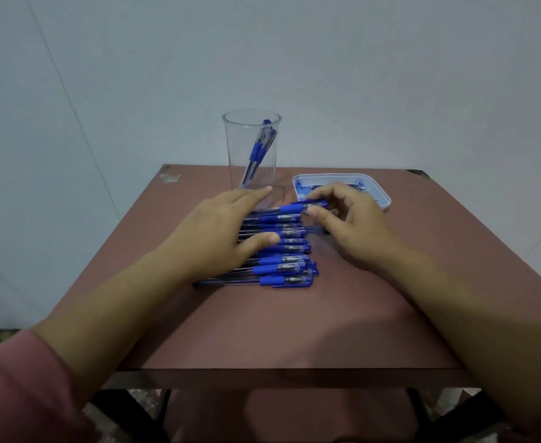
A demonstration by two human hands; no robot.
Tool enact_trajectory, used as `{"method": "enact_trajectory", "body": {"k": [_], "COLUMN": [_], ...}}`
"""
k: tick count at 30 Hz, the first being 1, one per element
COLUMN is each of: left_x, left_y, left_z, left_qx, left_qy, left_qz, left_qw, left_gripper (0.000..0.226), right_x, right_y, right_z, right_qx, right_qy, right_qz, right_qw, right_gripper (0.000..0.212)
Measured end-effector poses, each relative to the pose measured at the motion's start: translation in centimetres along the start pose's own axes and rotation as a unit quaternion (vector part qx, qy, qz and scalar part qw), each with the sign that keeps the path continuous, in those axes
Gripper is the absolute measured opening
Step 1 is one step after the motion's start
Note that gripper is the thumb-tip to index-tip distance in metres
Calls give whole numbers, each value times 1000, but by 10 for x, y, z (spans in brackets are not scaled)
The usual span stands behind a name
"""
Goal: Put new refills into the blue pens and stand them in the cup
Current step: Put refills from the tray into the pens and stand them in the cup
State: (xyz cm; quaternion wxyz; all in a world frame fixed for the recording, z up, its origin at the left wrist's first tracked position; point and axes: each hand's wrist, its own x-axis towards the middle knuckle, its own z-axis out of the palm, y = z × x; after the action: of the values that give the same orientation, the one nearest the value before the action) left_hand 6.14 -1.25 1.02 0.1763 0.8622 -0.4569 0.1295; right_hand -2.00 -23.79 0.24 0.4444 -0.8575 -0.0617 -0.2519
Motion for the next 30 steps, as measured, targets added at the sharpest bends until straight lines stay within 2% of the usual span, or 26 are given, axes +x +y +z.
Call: {"method": "enact_trajectory", "body": {"k": [2,4,12,20,24,30], "left_x": [-8,-19,-47,-47,-48,-48], "left_y": [-6,-11,-12,-11,-11,-12], "left_z": [-5,-8,8,10,10,10], "left_qx": [27,37,-42,-53,-56,-60], "left_qy": [-29,-34,-88,-86,-85,-83], "left_qz": [-20,-27,-32,-42,-44,-44], "left_qw": [999,998,995,994,994,994], "left_gripper": [93,96,88,86,86,85], "right_x": [2,6,42,83,101,123], "right_y": [-3,-10,-36,-58,-54,-45], "right_z": [-7,-16,-30,-19,-2,12], "right_qx": [50,54,68,30,-10,-90], "right_qy": [24,50,131,237,220,118], "right_qz": [29,18,-26,-132,-129,-108], "right_qw": [998,997,989,962,967,983], "right_gripper": [19,21,16,21,23,15]}}
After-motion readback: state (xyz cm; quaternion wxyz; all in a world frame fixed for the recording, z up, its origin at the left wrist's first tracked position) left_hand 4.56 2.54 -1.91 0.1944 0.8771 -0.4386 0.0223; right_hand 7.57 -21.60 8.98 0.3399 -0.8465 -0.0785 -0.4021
